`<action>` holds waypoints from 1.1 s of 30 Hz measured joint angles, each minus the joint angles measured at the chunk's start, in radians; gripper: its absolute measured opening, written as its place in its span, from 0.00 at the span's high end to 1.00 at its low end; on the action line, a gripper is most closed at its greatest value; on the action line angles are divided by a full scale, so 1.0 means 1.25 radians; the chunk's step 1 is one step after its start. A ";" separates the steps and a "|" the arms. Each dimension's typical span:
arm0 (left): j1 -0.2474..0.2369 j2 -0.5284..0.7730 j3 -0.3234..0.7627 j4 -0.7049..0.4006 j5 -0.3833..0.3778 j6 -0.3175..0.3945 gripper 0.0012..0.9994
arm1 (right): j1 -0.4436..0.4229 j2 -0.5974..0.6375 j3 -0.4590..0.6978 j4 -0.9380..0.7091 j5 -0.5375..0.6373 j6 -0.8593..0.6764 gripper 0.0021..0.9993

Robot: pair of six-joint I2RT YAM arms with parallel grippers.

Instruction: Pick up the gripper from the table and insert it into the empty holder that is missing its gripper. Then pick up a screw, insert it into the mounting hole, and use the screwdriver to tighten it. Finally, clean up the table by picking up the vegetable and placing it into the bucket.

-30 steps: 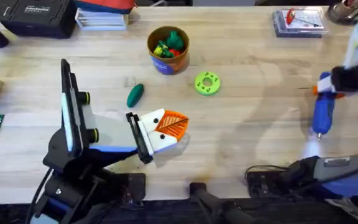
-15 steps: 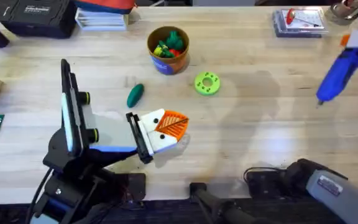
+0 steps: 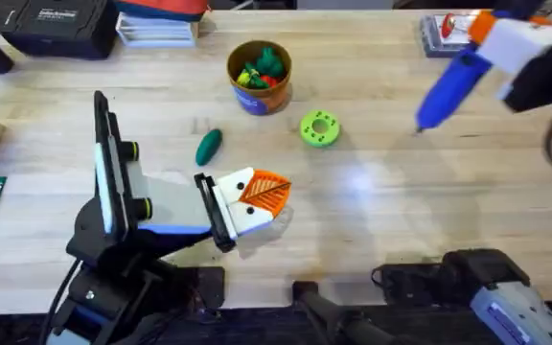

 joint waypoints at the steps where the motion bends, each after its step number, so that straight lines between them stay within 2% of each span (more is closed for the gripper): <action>1: 0.000 0.000 0.000 0.000 0.000 0.000 0.99 | 0.026 -0.014 -0.031 0.046 0.000 0.019 0.97; 5: 0.000 0.000 0.000 0.000 0.000 0.000 0.99 | 0.131 -0.032 -0.132 0.237 0.000 0.075 0.97; 9: 0.000 0.000 0.000 0.000 0.000 0.000 0.99 | 0.242 -0.027 -0.189 0.406 0.000 0.098 0.97; 20: 0.000 0.000 0.000 0.000 0.000 0.000 0.99 | 0.518 0.093 -0.197 0.702 -0.015 0.112 0.97; 27: 0.000 0.000 0.000 0.000 0.000 0.000 0.99 | 0.631 0.153 -0.198 0.821 -0.043 0.115 0.97; 33: 0.000 0.000 0.000 0.000 0.000 0.000 0.99 | 0.660 0.212 -0.198 0.848 -0.106 0.117 0.97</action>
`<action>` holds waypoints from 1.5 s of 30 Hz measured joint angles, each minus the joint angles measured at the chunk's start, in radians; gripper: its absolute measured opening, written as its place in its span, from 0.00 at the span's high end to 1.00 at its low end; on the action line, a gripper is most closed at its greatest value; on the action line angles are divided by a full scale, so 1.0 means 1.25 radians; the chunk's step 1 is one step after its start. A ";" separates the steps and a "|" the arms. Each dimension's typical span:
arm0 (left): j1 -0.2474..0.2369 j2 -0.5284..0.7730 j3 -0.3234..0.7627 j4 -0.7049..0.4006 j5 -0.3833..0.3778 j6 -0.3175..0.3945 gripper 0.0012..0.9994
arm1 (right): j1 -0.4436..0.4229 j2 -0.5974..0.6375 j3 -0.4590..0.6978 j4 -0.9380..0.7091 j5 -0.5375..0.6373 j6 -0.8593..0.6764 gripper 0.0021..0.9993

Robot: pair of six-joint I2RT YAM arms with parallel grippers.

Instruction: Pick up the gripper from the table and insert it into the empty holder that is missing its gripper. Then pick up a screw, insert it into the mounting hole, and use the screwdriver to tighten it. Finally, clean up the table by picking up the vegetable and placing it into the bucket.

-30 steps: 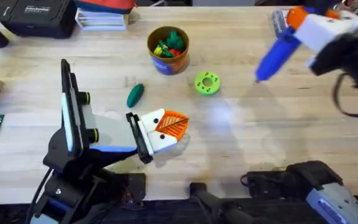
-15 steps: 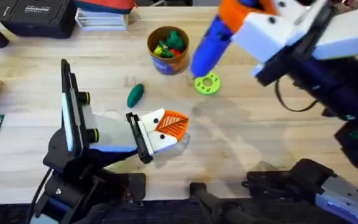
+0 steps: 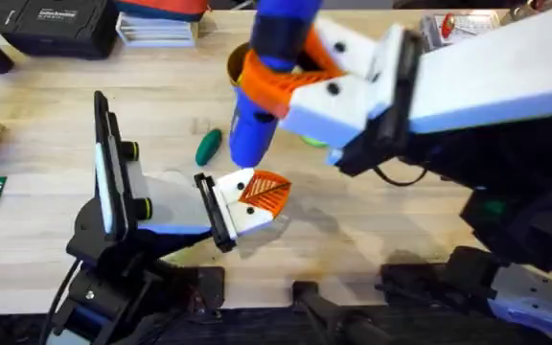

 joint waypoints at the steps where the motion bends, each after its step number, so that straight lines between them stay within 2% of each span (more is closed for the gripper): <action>1: 0.000 0.000 0.000 0.000 0.000 0.000 0.99 | 0.001 0.009 0.000 -0.001 -0.008 0.001 0.97; 45: 0.000 0.000 0.000 -0.001 0.000 0.000 0.99 | 0.017 0.067 0.000 0.014 -0.034 0.027 0.97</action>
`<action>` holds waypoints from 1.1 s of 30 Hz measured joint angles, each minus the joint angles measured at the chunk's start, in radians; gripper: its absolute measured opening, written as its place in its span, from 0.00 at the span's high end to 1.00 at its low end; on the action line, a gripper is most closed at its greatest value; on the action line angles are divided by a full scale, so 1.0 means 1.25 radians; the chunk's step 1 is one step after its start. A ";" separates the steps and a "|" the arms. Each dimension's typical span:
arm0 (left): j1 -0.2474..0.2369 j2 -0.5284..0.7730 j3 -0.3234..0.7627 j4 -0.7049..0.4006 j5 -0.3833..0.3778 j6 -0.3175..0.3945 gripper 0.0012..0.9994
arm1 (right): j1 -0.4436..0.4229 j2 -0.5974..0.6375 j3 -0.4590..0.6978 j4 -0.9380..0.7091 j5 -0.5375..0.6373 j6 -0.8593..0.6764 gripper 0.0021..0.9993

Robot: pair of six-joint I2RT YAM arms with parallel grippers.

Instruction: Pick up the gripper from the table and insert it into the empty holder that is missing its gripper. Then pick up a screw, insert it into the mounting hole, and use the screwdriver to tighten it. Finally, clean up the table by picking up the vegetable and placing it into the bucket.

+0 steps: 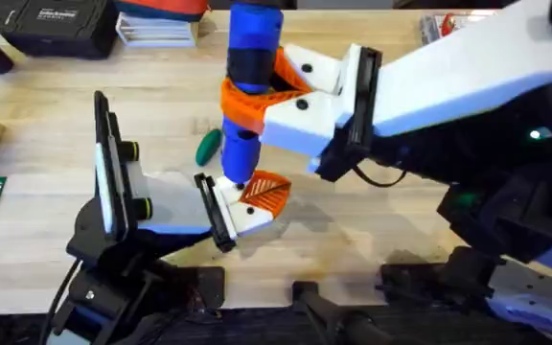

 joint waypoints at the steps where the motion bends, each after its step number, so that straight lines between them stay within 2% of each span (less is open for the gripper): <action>1: 0.000 0.000 0.000 0.000 0.000 0.000 0.99 | 0.000 0.001 0.000 0.008 0.000 0.000 0.97; 13: 0.000 0.000 0.000 0.000 0.000 0.000 0.99 | 0.000 -0.040 0.000 0.008 -0.001 0.000 0.97; 33: 0.000 0.000 0.000 0.000 0.000 0.000 0.99 | 0.000 -0.029 0.000 -0.021 -0.021 -0.011 0.97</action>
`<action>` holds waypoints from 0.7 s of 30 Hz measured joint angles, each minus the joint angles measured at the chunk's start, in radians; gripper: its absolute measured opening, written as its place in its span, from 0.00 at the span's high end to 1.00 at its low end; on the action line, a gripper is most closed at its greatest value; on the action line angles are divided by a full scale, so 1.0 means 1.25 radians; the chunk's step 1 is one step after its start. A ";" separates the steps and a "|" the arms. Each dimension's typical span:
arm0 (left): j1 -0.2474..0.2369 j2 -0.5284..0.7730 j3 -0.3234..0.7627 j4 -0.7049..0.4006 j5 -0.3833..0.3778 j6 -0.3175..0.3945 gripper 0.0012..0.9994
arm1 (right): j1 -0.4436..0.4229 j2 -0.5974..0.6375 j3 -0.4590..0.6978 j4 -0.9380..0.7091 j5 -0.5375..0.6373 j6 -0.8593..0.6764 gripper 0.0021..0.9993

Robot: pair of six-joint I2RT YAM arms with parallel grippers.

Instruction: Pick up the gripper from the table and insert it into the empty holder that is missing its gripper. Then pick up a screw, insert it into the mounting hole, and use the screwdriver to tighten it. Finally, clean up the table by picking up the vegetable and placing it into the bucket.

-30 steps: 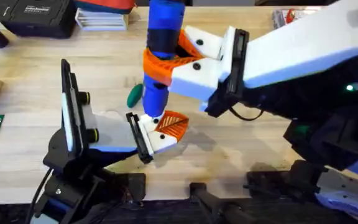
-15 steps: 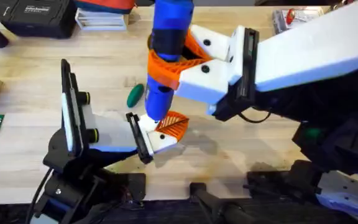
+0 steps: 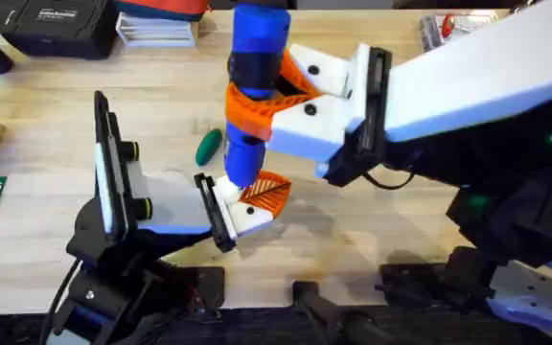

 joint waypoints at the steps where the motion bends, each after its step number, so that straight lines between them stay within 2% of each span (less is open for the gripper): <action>1: 0.000 0.000 0.000 0.000 0.000 0.000 0.99 | 0.000 0.004 0.000 0.000 0.000 -0.002 0.97; 21: 0.000 0.000 0.000 0.000 0.000 0.000 0.99 | 0.000 0.007 0.000 -0.003 0.000 -0.021 0.97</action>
